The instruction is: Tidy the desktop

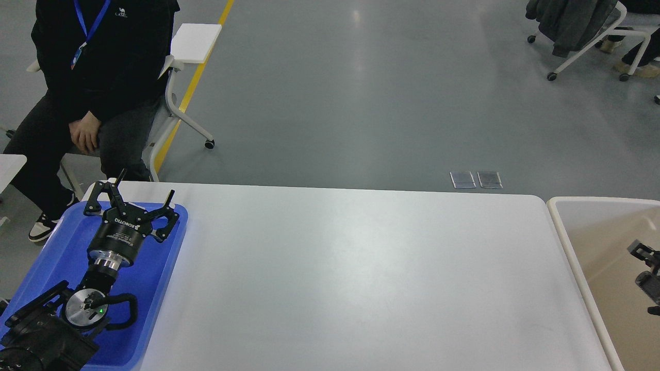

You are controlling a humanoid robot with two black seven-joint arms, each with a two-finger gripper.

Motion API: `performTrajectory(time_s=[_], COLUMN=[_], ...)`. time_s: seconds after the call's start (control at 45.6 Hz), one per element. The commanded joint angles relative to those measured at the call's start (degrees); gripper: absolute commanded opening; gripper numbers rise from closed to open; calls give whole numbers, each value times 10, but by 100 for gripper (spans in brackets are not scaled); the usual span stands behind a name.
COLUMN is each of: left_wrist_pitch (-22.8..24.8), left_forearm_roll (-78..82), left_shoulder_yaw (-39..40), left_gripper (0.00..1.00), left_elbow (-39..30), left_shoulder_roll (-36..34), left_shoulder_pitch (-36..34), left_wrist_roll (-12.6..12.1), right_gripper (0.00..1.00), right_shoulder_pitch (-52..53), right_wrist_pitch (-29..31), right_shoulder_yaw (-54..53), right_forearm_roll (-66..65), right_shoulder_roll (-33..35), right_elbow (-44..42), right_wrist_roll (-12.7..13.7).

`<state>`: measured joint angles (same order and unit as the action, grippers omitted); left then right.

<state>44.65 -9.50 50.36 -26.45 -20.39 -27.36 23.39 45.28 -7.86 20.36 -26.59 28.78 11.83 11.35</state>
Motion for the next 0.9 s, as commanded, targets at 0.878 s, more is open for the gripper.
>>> performTrajectory(time_s=[0.878], left_wrist_pitch=[0], left_forearm_roll=[-1], left_shoulder_yaw=[0], left_gripper=[99], left_elbow=[0], left_shoulder_roll=[0], left_shoulder_pitch=[0], left_wrist_roll=[0], right_gripper=[100], right_shoulder_pitch=[-51], right_wrist_pitch=[64], right_shoulder_yaw=[-700], right_forearm_roll=[153], right_shoulder_roll=[27], right_elbow=[340], right_wrist_roll=[-62])
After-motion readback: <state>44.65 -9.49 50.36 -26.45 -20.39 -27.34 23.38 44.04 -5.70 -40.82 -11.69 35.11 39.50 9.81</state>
